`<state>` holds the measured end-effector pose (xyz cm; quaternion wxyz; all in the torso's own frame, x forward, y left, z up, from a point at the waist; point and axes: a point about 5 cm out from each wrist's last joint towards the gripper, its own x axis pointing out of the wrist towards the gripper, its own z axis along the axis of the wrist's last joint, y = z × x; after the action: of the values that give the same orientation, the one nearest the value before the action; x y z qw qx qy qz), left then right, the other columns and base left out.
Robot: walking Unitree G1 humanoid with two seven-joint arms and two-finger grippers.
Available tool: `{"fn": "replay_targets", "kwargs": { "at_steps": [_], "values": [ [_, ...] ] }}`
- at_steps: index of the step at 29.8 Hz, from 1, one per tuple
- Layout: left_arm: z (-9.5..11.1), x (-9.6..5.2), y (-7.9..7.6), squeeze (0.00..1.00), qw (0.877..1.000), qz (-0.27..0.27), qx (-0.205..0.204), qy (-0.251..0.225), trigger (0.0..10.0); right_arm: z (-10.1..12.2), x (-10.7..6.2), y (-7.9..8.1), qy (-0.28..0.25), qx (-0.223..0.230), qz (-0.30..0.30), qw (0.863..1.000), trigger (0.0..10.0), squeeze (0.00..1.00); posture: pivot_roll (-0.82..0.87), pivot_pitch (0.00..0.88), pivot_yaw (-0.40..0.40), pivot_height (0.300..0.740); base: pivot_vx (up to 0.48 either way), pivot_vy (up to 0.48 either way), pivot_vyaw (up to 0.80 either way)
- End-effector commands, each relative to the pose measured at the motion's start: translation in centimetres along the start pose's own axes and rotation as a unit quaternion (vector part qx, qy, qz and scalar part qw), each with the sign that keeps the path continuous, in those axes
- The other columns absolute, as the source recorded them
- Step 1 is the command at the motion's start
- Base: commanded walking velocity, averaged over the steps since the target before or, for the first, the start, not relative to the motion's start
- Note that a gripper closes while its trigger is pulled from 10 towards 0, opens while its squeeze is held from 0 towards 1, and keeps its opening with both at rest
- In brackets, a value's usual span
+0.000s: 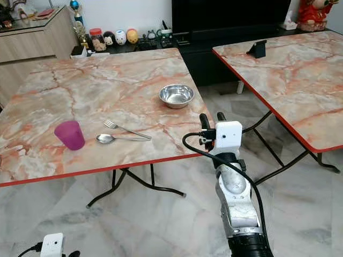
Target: Setting the table
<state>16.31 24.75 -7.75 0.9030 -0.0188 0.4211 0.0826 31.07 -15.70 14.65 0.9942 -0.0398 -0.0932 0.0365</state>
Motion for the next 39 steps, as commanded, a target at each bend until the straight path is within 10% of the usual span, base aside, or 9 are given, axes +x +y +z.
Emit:
{"fn": "replay_targets", "kwargs": {
  "at_steps": [1,39],
  "values": [
    [-0.1,-0.09,0.55,0.0,1.0,0.006,-0.001,0.006,10.0,0.11,0.11,0.04,-0.001,0.002,0.001,1.0,10.0,0.0,-0.12,0.0,0.071,0.74,0.0,0.0,0.0],
    [-0.2,-0.02,0.74,0.0,0.999,0.028,0.033,0.027,10.0,0.35,0.59,-0.75,-0.004,-0.005,-0.002,1.0,10.0,0.0,-0.08,0.0,0.054,0.74,0.0,0.0,0.0]
  ]
}}
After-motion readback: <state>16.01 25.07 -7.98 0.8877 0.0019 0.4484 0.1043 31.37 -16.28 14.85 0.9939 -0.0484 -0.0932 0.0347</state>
